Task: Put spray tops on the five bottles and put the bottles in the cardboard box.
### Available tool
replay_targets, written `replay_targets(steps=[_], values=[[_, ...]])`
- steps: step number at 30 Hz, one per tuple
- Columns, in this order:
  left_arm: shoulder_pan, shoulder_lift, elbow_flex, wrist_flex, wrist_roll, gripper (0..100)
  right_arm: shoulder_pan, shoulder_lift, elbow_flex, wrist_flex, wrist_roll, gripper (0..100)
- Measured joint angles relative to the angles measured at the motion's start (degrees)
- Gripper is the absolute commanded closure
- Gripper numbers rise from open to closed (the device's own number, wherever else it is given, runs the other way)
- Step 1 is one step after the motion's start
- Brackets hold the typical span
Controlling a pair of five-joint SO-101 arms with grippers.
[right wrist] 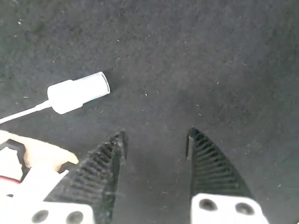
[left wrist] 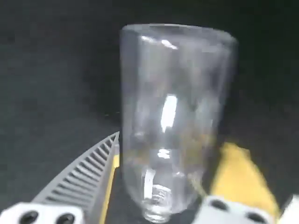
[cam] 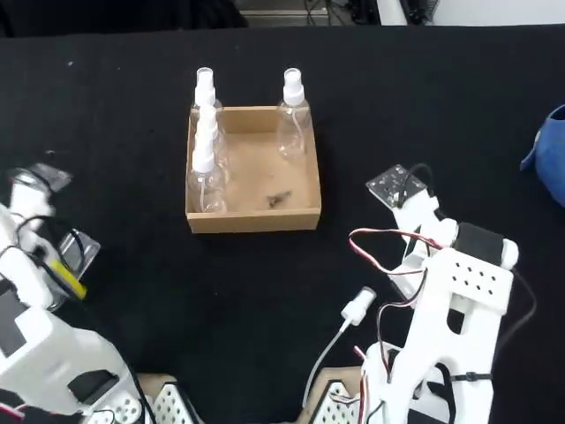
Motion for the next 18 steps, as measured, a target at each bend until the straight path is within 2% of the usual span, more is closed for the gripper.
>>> replay_targets(steps=[6, 9, 12, 18], values=[[-1.0, 0.3, -5.9, 0.3, 11.4, 67, 0.0, 0.0, 0.5, 0.0, 0.0, 81.8], [-1.1, 0.3, -9.9, 4.4, 18.6, 70, 0.0, 0.0, 0.5, 0.0, 0.0, 81.8], [-1.0, 0.3, -15.6, 11.6, 29.6, 70, 0.0, 0.0, 0.5, 0.0, 0.0, 81.8], [-1.0, 0.4, -25.3, 28.2, 56.1, 70, 0.0, 0.0, 0.5, 0.0, 0.0, 81.8]])
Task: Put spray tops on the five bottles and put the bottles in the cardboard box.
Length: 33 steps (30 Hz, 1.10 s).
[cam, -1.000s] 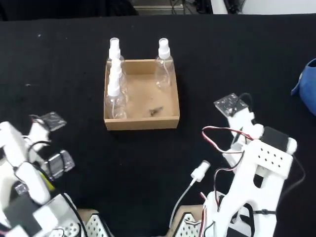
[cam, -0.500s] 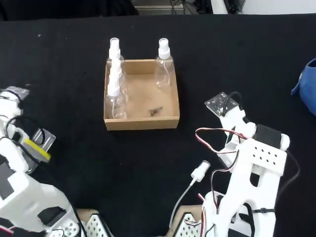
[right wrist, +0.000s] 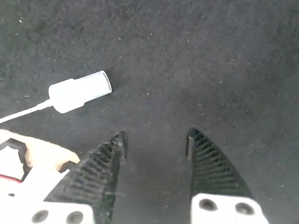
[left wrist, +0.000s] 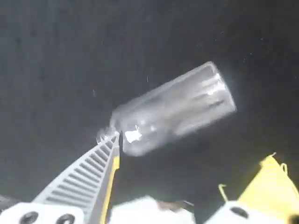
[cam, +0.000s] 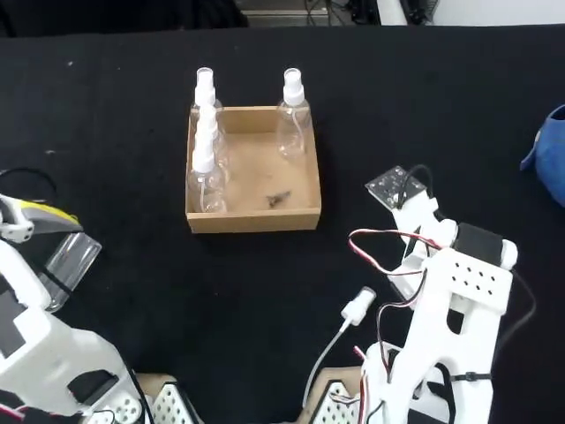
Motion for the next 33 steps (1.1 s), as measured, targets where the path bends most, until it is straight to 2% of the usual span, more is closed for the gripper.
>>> replay_targets(steps=[6, 12, 19, 26, 33], values=[[0.5, 0.4, 1.6, 1.7, 20.8, 70, 0.0, 0.0, 0.0, 0.0, 0.0, 81.8], [2.1, 0.5, 2.7, 2.0, 31.2, 69, 0.0, 0.0, 0.0, 0.0, 0.0, 81.8], [2.4, 0.5, 9.8, 2.0, 51.8, 69, 0.0, 0.0, 1.6, 0.0, 0.0, 81.8], [3.0, 1.3, 10.6, 1.5, 60.4, 69, 0.0, 0.0, 1.8, 0.0, 0.0, 81.8], [3.8, 5.7, 14.1, -4.7, 68.6, 69, 0.0, 0.0, 1.8, 0.0, 0.0, 81.8]])
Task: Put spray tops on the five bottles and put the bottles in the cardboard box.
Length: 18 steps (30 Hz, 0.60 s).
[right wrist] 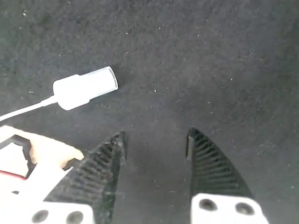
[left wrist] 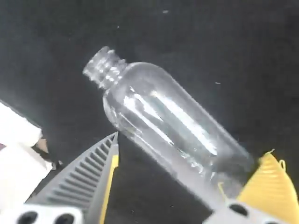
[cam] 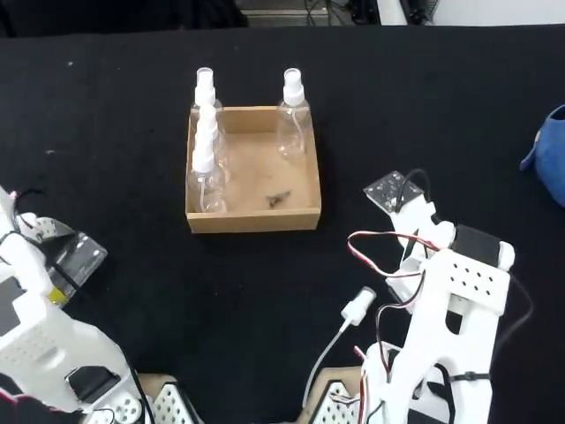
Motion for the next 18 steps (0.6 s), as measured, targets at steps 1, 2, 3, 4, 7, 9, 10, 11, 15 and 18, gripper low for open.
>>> replay_targets(steps=[1, 2, 3, 4, 7, 9, 10, 11, 15, 18], values=[[0.3, 0.9, 0.3, -0.4, 0.4, 69, 0.0, 0.0, 0.0, 0.0, 0.0, 81.8], [0.4, 1.7, 0.5, -1.5, 0.5, 69, 0.0, 0.0, 0.0, 0.0, 0.0, 81.8], [0.5, 2.4, 0.6, -2.0, 0.7, 69, 0.0, 0.0, 0.0, 0.0, 0.0, 81.8], [0.5, 3.3, 0.8, -2.7, 0.8, 70, 0.0, 0.0, 0.0, 0.0, 0.0, 81.8], [0.4, 6.2, 0.8, -4.3, 0.8, 70, 0.0, 0.0, 0.0, -0.1, 0.0, 81.8], [0.3, 7.2, 0.6, -4.4, 0.8, 70, 0.0, 0.0, 0.0, -0.1, 0.0, 81.8], [0.2, 7.6, 0.5, -4.4, 0.8, 70, 0.0, 0.0, 0.0, -0.1, 0.0, 81.8], [0.3, 7.7, 0.5, -4.4, 0.8, 70, 0.0, 0.0, 0.0, -0.1, 0.0, 81.8], [0.9, 8.1, 0.1, -4.3, 0.4, 70, 0.0, 0.0, 0.0, -0.1, 0.0, 81.8], [0.9, 8.7, -1.2, -4.1, -4.1, 70, 0.0, 0.0, 0.0, -0.1, 0.0, 81.8]])
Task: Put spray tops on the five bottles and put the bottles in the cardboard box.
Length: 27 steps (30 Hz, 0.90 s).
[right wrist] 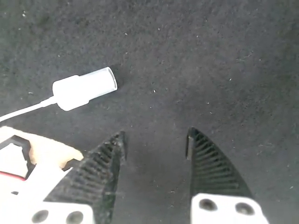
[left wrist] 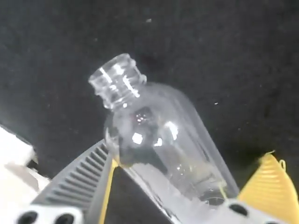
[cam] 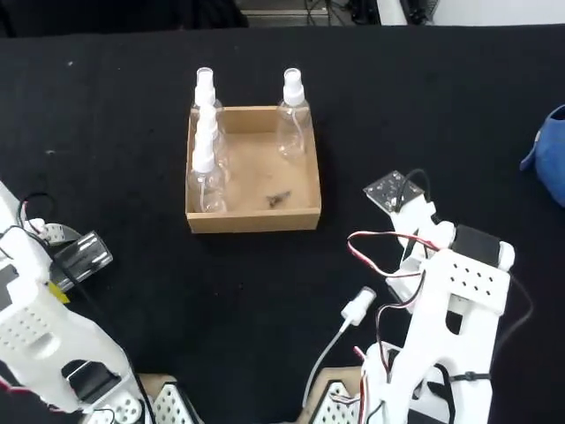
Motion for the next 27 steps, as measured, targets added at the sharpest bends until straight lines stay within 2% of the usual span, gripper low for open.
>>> replay_targets(steps=[3, 5, 10, 13, 15, 18, 22, 27], values=[[0.4, 1.0, -2.9, 2.8, -5.7, 70, 0.0, 0.0, 0.0, 0.0, 0.0, 81.8], [1.1, 1.1, -3.8, 4.0, -7.8, 75, 0.0, 0.0, 0.0, 0.0, 0.0, 81.8], [2.5, 1.1, -4.3, 4.7, -12.5, 97, 0.0, 0.0, 0.0, 0.0, 0.0, 81.8], [2.2, 1.1, -6.9, 4.6, -15.2, 95, 0.0, 0.0, 0.0, 0.0, 0.0, 81.8], [2.3, 1.1, -8.4, 4.5, -18.1, 98, 0.0, 0.0, 0.0, 0.0, 0.0, 81.8], [2.8, 1.1, -8.6, 4.4, -24.9, 97, 0.0, 0.0, 0.0, 0.0, 0.0, 81.8], [2.7, 1.1, -9.3, 4.4, -43.6, 97, -0.2, 0.0, 0.0, 1.4, 0.0, 81.8], [2.7, 3.9, -10.1, 1.0, -75.3, 97, -4.1, -0.1, -5.5, 3.7, -1.6, 81.8]])
